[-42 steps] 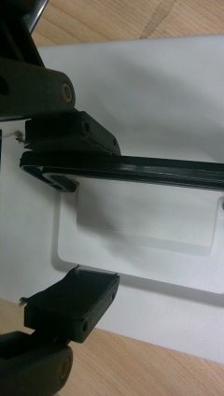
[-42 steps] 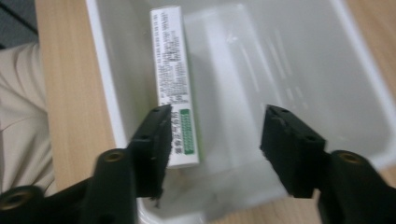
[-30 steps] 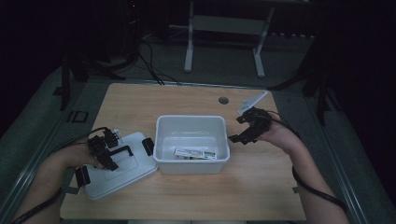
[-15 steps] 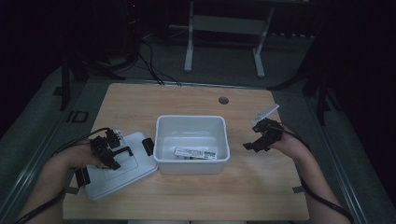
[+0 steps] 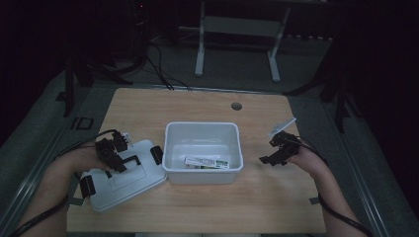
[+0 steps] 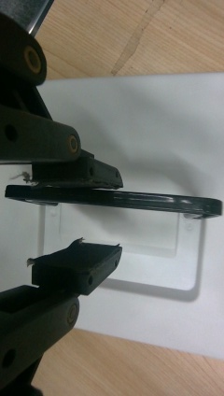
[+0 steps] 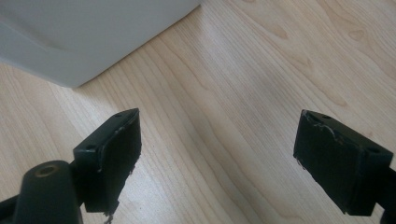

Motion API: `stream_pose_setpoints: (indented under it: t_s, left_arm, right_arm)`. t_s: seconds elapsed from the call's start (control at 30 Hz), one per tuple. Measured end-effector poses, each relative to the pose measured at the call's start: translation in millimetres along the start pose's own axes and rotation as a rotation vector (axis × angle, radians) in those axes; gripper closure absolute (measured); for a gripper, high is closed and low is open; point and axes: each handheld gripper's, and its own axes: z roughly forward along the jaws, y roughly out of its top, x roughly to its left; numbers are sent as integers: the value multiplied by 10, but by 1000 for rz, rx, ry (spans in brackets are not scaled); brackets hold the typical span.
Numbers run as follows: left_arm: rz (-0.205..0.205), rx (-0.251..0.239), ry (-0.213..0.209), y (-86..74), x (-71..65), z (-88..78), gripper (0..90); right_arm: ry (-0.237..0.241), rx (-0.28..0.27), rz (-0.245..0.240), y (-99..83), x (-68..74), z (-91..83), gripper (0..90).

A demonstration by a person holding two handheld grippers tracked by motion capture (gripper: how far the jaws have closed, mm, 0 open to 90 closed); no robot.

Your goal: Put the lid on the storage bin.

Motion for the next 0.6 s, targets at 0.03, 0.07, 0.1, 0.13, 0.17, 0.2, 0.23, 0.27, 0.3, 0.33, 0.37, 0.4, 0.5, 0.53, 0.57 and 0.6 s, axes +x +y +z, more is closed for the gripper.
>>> stream_pose_setpoints:
  t_s: [0.03,0.07,0.1,0.13,0.17,0.2,0.23,0.27,0.3,0.33,0.37,0.4,0.5,0.53,0.57,0.6]
  left_arm:
    - [0,0,0,0,0,0,619]
    - [11,4,4,16,-1,-16,619]
    - [20,1,7,24,-5,-18,618]
    - [30,4,15,34,-9,-15,619]
    - [29,6,12,42,-9,-13,620]
    - [36,11,9,49,-6,-11,622]
    - [40,19,17,56,-8,-6,643]
    - [39,24,16,62,-9,-1,649]
    - [40,28,15,67,-7,4,670]
    - [42,32,21,70,-8,10,671]
    - [41,37,20,74,-4,13,688]
    - [41,39,21,77,-3,19,689]
    - [33,35,19,82,15,34,711]
    - [32,39,21,85,19,36,725]
    - [27,42,15,88,22,38,753]
    - [37,43,23,91,17,40,769]
  right_arm:
    - [2,-2,1,-9,0,1,147]
    - [4,-6,4,-20,2,6,147]
    - [0,-10,7,-32,4,14,147]
    - [-1,-13,8,-45,7,26,147]
    - [1,-10,7,-60,10,42,147]
    - [-1,-4,7,-74,13,55,147]
    - [-3,-7,9,-86,9,66,147]
    - [-3,-16,9,-99,5,71,147]
    - [-5,-25,13,-112,0,72,147]
    - [-15,-37,21,-126,-7,71,147]
    - [-22,-55,28,-143,-18,71,146]
    - [-23,-70,41,-163,-23,68,146]
    - [-35,-137,86,-227,-50,66,146]
    - [-41,-147,96,-241,-56,69,146]
    - [-51,-159,108,-259,-61,74,146]
    - [-58,-168,117,-277,-62,82,146]
